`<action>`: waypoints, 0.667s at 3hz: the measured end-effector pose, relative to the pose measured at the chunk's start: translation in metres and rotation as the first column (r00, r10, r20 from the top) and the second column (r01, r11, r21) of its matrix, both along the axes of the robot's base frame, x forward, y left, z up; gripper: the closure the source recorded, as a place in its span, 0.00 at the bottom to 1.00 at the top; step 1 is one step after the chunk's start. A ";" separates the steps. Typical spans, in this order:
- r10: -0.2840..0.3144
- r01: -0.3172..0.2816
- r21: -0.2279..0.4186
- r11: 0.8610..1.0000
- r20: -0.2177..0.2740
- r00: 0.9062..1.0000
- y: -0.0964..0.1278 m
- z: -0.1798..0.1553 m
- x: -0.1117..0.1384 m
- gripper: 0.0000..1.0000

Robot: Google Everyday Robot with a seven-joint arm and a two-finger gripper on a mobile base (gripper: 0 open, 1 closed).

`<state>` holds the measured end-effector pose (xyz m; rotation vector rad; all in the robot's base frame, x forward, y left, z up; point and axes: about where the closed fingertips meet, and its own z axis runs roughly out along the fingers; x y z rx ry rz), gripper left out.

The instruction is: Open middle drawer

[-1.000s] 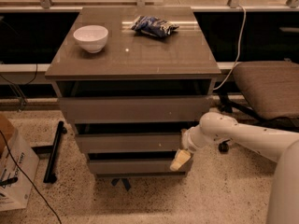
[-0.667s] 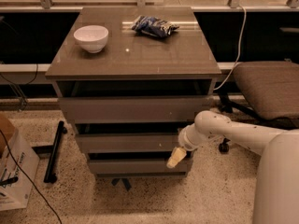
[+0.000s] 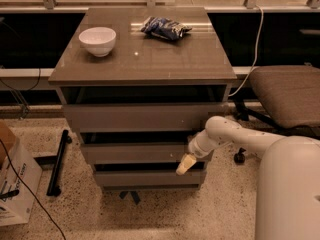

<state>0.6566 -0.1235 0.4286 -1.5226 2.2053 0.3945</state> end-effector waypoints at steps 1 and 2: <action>0.004 -0.004 0.005 1.000 -0.033 0.999 -0.006 -0.006 -0.011 0.26; 0.004 -0.004 0.005 1.000 -0.033 0.999 -0.006 -0.004 -0.011 0.57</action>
Offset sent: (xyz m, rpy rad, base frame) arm -0.0794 -0.0387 0.0111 -0.0987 0.1089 0.0418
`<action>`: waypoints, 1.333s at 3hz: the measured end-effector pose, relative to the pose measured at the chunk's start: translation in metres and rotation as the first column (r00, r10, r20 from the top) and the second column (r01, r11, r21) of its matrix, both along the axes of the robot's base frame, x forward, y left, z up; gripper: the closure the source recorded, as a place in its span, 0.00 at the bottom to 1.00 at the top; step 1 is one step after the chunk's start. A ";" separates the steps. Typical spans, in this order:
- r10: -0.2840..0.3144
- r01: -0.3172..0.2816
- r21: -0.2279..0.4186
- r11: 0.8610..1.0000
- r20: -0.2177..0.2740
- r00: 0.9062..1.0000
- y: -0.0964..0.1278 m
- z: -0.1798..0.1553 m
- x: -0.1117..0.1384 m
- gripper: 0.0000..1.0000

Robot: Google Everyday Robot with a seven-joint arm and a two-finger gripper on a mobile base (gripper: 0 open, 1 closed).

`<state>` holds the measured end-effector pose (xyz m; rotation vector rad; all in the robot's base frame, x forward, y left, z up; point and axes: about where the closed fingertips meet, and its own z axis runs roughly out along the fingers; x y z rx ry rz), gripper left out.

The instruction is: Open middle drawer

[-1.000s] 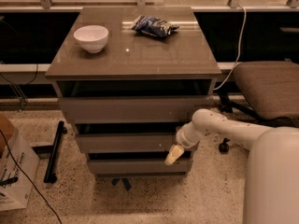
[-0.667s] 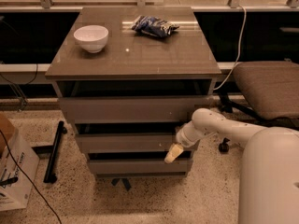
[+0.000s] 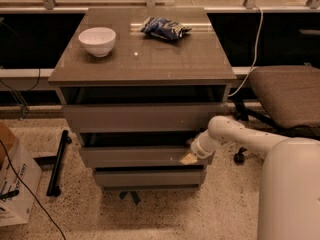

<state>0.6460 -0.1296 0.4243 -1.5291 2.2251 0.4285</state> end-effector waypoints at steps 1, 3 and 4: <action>0.000 0.000 0.000 1.000 0.000 1.000 0.000 0.007 0.000 0.80; 0.000 0.000 0.000 1.000 0.000 1.000 0.000 0.015 0.000 0.53; 0.000 0.000 0.000 1.000 0.000 1.000 0.000 0.015 0.000 0.29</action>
Offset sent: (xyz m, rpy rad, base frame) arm -0.2283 -0.0684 0.0488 -0.1929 0.2804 -0.0190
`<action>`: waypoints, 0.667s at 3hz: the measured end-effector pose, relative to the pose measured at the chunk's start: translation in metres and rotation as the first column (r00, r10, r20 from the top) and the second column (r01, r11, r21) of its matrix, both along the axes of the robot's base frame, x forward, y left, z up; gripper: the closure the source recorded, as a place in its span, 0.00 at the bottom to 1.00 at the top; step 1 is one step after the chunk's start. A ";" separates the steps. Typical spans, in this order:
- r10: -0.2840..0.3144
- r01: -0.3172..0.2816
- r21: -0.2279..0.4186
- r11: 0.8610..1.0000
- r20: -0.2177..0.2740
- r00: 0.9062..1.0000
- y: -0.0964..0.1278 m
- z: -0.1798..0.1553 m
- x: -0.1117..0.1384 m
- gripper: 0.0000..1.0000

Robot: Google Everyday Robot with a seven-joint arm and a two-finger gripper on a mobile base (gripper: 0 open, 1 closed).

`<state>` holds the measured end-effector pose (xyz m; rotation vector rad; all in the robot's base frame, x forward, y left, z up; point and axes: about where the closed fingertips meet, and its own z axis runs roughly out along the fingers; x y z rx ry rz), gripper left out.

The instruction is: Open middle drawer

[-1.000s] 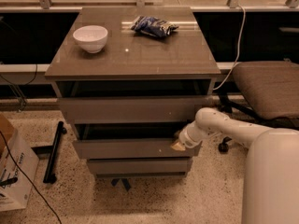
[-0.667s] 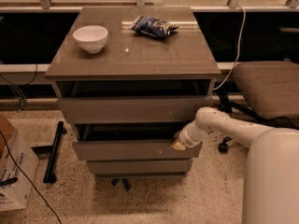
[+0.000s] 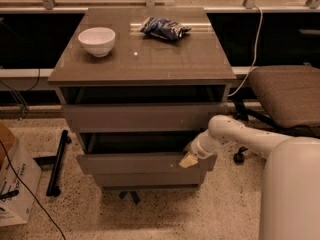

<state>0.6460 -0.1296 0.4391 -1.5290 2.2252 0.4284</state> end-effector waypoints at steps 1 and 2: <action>0.000 0.000 0.000 1.000 0.000 1.000 0.000 0.000 0.000 0.01; 0.014 -0.015 -0.014 1.000 -0.005 1.000 0.002 -0.001 -0.002 0.00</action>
Offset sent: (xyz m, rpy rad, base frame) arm -0.0158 0.0084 0.0010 -0.1241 0.0292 0.1116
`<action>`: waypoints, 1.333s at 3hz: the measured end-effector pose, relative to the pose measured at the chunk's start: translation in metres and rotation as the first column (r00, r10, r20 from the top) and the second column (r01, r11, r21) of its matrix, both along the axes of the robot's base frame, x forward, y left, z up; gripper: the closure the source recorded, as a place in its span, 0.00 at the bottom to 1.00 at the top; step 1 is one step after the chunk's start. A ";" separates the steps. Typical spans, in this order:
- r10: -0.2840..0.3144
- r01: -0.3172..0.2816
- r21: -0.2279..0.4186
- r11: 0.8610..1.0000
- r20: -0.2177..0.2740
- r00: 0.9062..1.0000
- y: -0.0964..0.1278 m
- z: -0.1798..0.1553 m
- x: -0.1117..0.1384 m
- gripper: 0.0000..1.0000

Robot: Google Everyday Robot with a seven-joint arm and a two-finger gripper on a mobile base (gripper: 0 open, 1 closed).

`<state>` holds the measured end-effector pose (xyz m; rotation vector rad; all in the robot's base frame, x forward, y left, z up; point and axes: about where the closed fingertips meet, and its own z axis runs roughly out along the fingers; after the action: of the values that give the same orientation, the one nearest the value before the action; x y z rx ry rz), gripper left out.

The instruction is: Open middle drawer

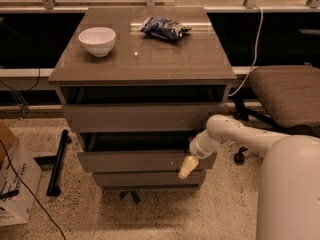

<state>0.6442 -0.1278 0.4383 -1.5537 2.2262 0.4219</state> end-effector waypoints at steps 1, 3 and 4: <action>0.052 -0.053 -0.050 0.997 -0.018 0.998 0.006 -0.003 -0.006 0.00; 0.137 -0.148 -0.078 0.986 -0.127 0.982 -0.010 -0.018 -0.023 0.50; 0.137 -0.148 -0.078 0.986 -0.127 0.982 -0.010 -0.018 -0.023 0.73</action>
Offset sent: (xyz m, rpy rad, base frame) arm -0.0152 -0.0080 -0.0234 -0.1486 0.1447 0.1832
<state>0.6216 -0.1376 0.4203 -1.7847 2.2582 0.4774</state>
